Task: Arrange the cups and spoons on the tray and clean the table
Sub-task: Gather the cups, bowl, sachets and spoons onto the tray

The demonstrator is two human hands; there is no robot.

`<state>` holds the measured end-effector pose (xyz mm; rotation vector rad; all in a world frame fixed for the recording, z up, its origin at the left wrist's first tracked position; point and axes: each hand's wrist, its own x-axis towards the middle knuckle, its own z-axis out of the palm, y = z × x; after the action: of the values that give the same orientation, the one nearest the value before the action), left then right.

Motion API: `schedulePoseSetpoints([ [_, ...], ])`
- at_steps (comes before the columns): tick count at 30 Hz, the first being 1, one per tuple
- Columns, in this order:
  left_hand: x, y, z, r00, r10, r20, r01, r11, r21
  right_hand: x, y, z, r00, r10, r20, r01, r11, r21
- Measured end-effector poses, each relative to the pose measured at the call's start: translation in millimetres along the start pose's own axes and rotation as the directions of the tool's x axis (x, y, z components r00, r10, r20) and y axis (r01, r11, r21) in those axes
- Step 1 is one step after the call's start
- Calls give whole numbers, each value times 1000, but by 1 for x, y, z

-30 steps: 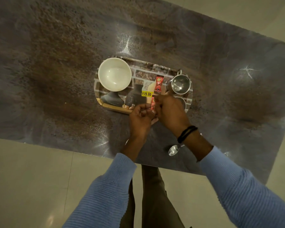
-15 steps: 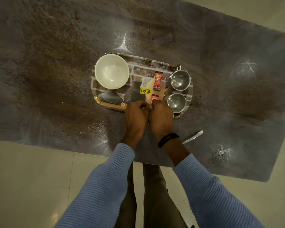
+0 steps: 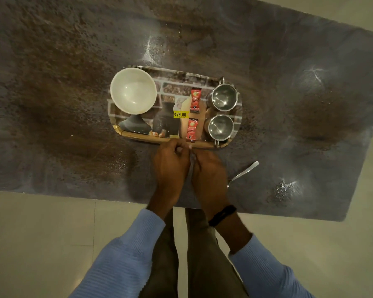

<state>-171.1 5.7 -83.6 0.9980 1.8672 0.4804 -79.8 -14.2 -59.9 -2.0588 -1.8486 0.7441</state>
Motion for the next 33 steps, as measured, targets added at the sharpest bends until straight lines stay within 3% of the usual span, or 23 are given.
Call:
schedulePoseSetpoints([
  [3, -32, 0, 12, 990, -68, 122, 54, 992, 117, -22, 38, -21, 991, 102, 85, -97, 993, -70],
  [10, -73, -14, 51, 969, -137, 204, 99, 978, 186, -43, 163, -31, 976, 79, 205, -23, 964, -266],
  [15, -78, -10, 77, 928, -236, 287, 188, 965, 185, -32, 175, -35, 963, -41, 265, 130, 936, -327],
  [22, -75, -9, 87, 941, -241, 237, 211, 967, 144, -30, 186, -37, 950, -92, 299, 190, 929, -319],
  [26, -67, 6, 56, 963, -215, 163, 218, 976, -4, -43, 157, -51, 976, 22, 218, -4, 997, -81],
  [28, -56, 14, 34, 971, -201, 130, 215, 971, -109, -42, 124, -54, 946, 151, 287, -183, 979, 88],
  [30, -44, 20, 11, 978, -184, 98, 199, 966, -165, -36, 86, -48, 869, 265, 418, -395, 879, 265],
  [33, -26, 23, -20, 991, -132, 25, 134, 966, -222, -16, 35, -25, 815, 347, 465, -559, 683, 471],
])
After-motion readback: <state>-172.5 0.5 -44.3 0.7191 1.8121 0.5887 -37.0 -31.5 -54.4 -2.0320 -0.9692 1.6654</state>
